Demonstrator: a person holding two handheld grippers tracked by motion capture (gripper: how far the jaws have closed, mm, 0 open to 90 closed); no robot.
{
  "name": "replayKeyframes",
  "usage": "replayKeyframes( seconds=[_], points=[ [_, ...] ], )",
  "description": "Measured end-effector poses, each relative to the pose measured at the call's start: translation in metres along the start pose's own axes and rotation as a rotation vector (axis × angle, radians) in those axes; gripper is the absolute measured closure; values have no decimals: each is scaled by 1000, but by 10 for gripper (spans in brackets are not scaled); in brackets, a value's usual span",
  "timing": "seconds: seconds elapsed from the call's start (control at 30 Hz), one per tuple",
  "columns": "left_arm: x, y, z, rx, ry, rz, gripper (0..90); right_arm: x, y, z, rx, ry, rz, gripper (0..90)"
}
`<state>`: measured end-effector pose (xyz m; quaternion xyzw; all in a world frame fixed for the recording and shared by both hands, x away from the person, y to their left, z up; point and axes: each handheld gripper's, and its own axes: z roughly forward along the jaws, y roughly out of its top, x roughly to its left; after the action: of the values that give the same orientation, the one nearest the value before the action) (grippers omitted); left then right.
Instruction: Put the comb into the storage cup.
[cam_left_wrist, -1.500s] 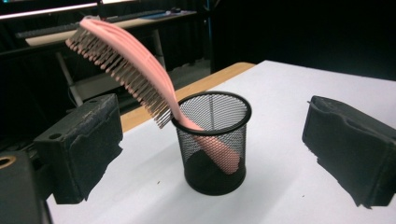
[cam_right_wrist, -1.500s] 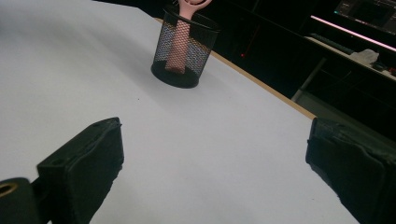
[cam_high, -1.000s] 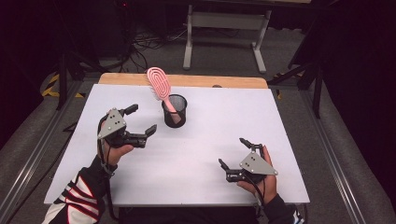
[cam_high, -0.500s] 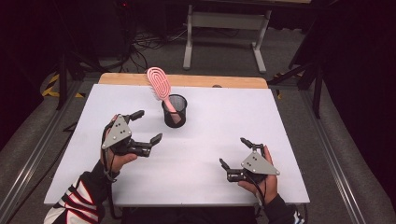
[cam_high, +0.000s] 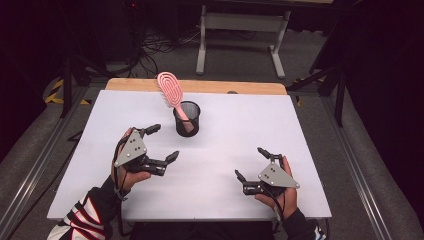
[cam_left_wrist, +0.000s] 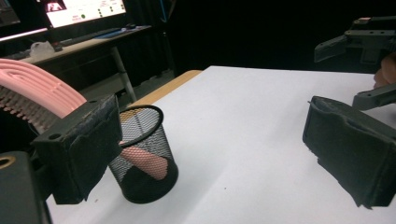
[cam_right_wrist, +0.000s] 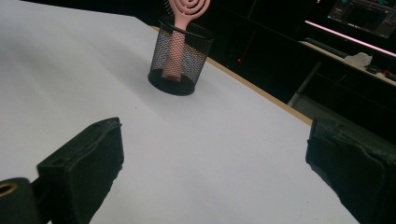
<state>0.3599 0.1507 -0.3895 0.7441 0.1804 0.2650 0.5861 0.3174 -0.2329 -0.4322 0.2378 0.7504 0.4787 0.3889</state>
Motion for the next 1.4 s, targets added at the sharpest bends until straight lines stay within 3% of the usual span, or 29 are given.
replayKeyframes(
  seconds=[0.67,1.4],
  points=[
    [-22,-12,-4,76,14,96,55,-1,2,-5,-9,-9,-10,47],
    [-21,-39,-28,150,63,115,57,1,2,-13,-11,-28,-21,47]
  ],
)
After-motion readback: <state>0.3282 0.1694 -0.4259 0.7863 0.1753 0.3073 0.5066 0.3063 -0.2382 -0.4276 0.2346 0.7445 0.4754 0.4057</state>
